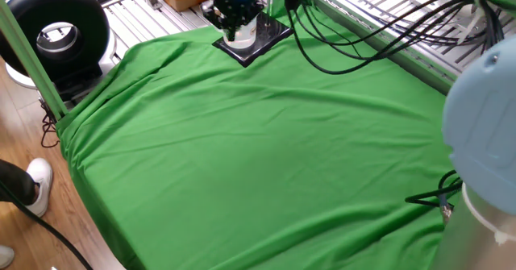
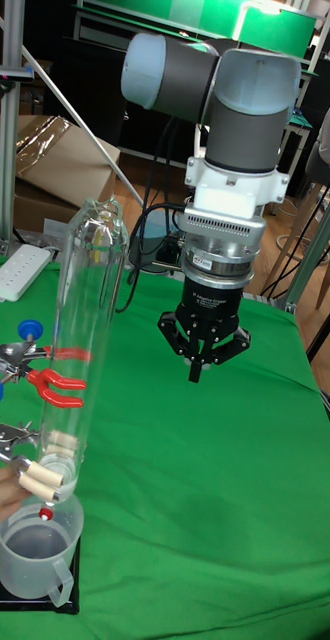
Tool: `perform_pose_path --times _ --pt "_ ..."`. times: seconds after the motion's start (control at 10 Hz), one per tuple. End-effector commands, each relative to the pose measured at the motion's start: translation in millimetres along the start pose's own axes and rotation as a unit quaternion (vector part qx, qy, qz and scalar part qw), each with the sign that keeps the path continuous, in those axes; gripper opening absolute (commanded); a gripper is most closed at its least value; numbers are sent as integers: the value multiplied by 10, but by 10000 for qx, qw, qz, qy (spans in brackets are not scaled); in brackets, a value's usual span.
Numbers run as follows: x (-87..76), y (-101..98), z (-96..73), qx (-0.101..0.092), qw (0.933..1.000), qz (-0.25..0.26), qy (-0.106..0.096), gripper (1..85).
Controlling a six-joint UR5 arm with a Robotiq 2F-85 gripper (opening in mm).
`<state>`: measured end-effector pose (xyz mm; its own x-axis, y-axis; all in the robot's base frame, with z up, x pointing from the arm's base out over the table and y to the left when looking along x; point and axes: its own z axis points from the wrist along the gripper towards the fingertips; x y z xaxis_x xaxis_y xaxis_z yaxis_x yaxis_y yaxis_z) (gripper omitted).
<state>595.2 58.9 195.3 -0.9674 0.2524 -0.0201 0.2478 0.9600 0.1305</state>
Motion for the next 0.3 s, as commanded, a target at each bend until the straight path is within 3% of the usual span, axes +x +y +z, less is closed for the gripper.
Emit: perform_pose_path --times 0.0,0.2 --pt "27 -84 -14 155 9996 -229 67 13" --pt "1 -98 -24 143 9998 -144 76 13"
